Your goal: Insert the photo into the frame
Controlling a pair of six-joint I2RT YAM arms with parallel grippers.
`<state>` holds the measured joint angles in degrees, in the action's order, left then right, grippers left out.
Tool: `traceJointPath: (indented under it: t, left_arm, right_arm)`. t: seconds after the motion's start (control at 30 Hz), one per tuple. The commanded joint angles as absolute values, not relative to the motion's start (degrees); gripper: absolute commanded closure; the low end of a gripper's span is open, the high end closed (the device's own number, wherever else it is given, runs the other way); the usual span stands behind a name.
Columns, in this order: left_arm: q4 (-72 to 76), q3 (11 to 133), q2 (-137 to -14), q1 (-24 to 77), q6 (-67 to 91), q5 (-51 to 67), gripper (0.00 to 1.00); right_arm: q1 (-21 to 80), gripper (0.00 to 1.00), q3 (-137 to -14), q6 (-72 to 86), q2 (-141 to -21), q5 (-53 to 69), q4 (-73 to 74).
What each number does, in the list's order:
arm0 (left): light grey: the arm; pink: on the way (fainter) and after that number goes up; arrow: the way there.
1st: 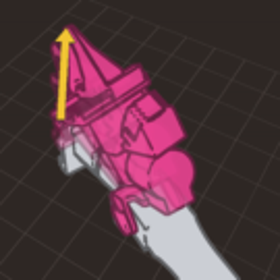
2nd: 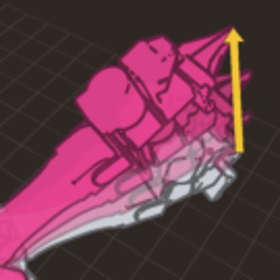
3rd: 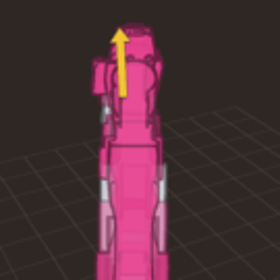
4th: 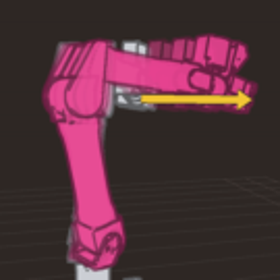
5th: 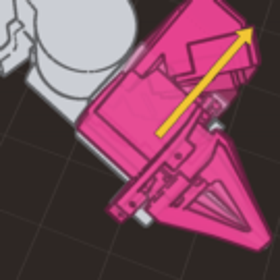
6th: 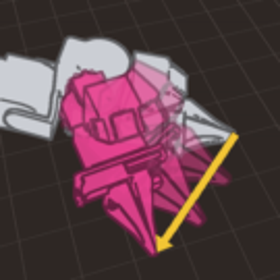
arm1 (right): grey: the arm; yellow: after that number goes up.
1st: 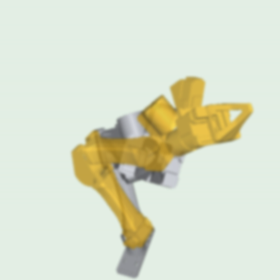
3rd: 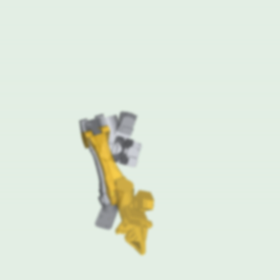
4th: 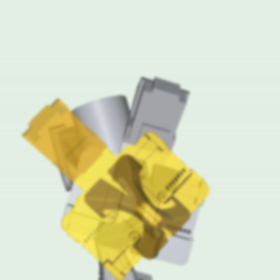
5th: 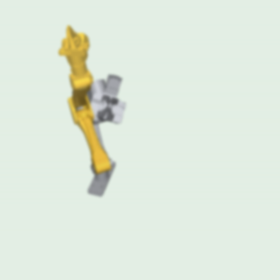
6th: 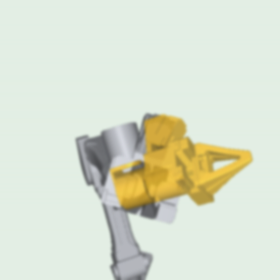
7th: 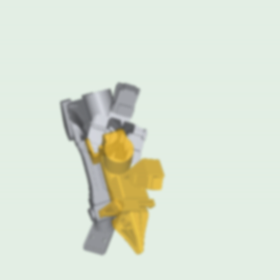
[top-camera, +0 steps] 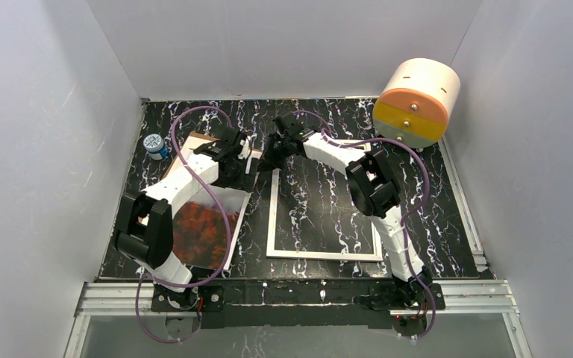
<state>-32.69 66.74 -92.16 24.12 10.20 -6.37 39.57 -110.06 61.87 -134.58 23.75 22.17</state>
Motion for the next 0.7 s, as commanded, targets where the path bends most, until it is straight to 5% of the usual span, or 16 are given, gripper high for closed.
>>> traceJointPath:
  t: [0.0, 0.27, 0.57, 0.67]
  left_arm:
    - [-36.3, 66.2, -88.4, 23.9, 9.6, -2.5, 0.22]
    - [-38.9, 61.9, -85.6, 24.1, 9.5, 1.0, 0.21]
    - [-40.9, 63.0, -85.8, 24.2, 9.8, -8.5, 0.40]
    - [-40.9, 62.9, -86.3, 24.2, 9.8, -6.2, 0.38]
  right_arm:
    - [38.9, 0.99, -110.8, 60.7, -132.2, 24.7, 21.7]
    - [38.5, 0.99, -112.5, 60.2, -133.2, 24.6, 23.0]
    - [38.4, 0.99, -112.6, 59.9, -133.4, 24.4, 23.4]
    - [38.4, 0.99, -112.7, 59.9, -133.4, 24.4, 23.3]
